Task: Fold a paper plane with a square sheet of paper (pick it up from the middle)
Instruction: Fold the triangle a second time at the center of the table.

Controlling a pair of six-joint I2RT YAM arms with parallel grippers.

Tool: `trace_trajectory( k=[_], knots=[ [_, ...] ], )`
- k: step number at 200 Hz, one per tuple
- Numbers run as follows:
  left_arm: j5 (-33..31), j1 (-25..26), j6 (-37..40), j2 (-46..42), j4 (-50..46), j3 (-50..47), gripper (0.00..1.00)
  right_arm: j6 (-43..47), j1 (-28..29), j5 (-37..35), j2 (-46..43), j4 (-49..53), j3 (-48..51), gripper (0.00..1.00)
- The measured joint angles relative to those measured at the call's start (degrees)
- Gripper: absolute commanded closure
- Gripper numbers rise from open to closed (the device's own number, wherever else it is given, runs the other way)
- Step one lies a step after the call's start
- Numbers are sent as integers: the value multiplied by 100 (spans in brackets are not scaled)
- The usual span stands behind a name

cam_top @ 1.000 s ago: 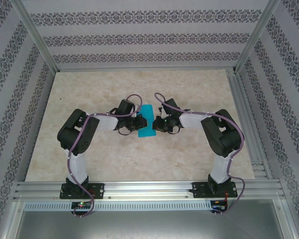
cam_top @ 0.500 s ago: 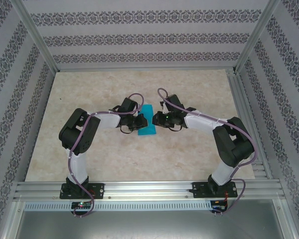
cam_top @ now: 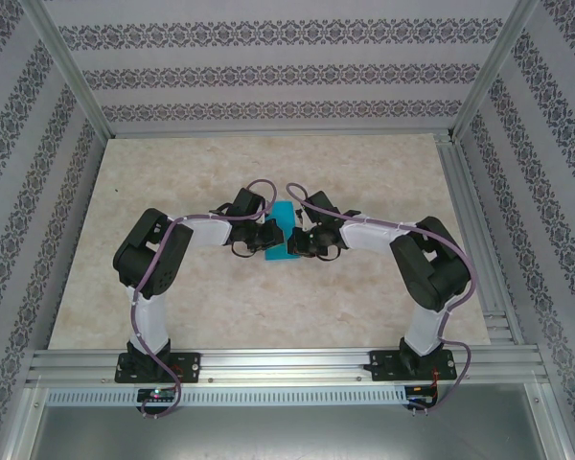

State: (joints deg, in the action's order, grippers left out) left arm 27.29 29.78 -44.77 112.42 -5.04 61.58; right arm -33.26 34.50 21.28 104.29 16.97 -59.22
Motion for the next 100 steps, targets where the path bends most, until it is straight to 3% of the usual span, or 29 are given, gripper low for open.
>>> trace_trajectory(
  k=[100],
  knots=[
    [-22,2,-59,0,-2,0,89,256,-2,-273,81,435,-17,89]
  ],
)
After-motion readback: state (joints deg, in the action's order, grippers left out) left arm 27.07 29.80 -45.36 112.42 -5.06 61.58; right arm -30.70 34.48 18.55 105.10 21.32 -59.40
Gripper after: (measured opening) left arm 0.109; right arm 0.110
